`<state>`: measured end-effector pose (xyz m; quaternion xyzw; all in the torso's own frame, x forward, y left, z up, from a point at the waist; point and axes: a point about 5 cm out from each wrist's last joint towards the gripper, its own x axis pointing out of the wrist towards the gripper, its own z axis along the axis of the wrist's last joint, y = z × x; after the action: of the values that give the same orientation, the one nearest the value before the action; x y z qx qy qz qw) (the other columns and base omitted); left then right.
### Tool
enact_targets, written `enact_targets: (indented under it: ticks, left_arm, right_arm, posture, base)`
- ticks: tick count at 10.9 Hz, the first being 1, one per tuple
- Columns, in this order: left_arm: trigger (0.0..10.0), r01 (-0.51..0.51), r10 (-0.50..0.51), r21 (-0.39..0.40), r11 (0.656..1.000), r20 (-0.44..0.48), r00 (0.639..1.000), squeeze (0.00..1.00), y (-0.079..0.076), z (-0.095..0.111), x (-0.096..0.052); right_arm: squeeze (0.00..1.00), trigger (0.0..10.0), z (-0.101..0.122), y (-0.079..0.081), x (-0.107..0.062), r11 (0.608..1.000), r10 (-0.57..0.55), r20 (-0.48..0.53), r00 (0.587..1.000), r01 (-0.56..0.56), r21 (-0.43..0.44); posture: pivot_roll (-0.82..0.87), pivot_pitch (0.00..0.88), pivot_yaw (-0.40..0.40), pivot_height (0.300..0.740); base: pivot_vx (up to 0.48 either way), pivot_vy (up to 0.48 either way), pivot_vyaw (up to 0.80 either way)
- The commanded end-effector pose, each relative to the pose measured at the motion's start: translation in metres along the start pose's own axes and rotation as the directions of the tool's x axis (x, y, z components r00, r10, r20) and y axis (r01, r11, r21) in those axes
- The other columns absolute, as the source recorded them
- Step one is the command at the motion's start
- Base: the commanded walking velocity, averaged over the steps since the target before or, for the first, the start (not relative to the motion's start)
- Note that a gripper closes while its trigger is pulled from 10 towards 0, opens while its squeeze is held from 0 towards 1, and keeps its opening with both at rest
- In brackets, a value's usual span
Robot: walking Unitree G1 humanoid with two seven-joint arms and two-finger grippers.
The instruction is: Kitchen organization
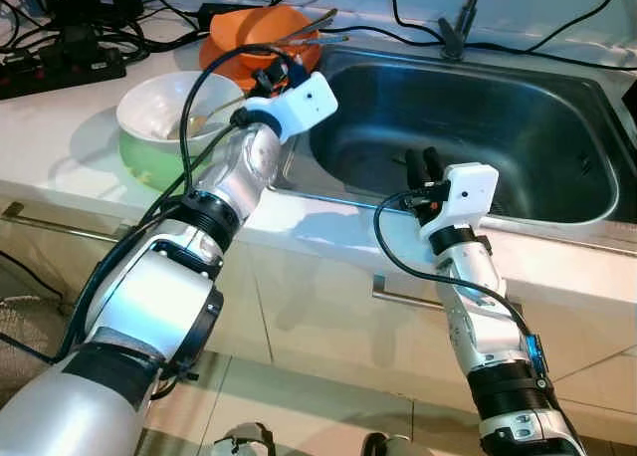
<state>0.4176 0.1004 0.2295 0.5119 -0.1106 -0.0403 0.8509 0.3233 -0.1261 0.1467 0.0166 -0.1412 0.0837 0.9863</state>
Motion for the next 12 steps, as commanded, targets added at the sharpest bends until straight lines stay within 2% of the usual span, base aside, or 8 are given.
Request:
enact_targets:
  ticks: [1,3,6,7,12]
  left_arm:
    - [10.0,-0.023,0.023,0.031,0.999,0.005,1.0,0.0,0.0054,0.0058,0.0033]
    - [10.0,-0.018,0.021,0.099,0.995,-0.029,0.999,0.0,0.004,0.0013,0.0031]
    - [10.0,-0.029,0.035,0.096,0.995,-0.057,0.998,0.0,0.0048,-0.0027,0.003]
    - [0.0,-0.028,0.034,0.097,0.995,-0.064,0.997,0.0,0.0049,-0.0029,0.0032]
    - [0.0,-0.014,0.02,0.099,0.995,-0.061,0.998,0.0,0.002,-0.0012,0.0032]
  right_arm:
    - [0.0,10.0,-0.0077,-0.0029,-0.0054,1.0,-0.01,-0.039,0.999,0.01,0.004]
    - [0.0,10.0,-0.0076,-0.0034,-0.0056,1.0,-0.011,-0.04,0.999,0.011,0.003]
    - [0.0,10.0,-0.0069,-0.0058,-0.0061,1.0,-0.02,-0.038,0.999,0.02,0.0]
    - [0.0,10.0,-0.0072,-0.0054,-0.0063,1.0,-0.019,-0.038,0.999,0.019,0.0]
    - [0.0,10.0,-0.0082,-0.0061,-0.0072,1.0,-0.019,-0.044,0.999,0.019,-0.003]
  posture:
    - [0.03,0.105,-0.019,0.74]
    - [0.02,0.104,-0.019,0.74]
    - [0.02,0.103,-0.02,0.74]
    - [0.02,0.101,-0.02,0.74]
    - [0.01,0.098,-0.024,0.74]
  base:
    - [0.0,0.0,0.0]
    - [0.0,0.0,0.0]
    - [0.0,0.0,0.0]
    - [0.0,0.0,0.0]
    - [0.0,0.0,0.0]
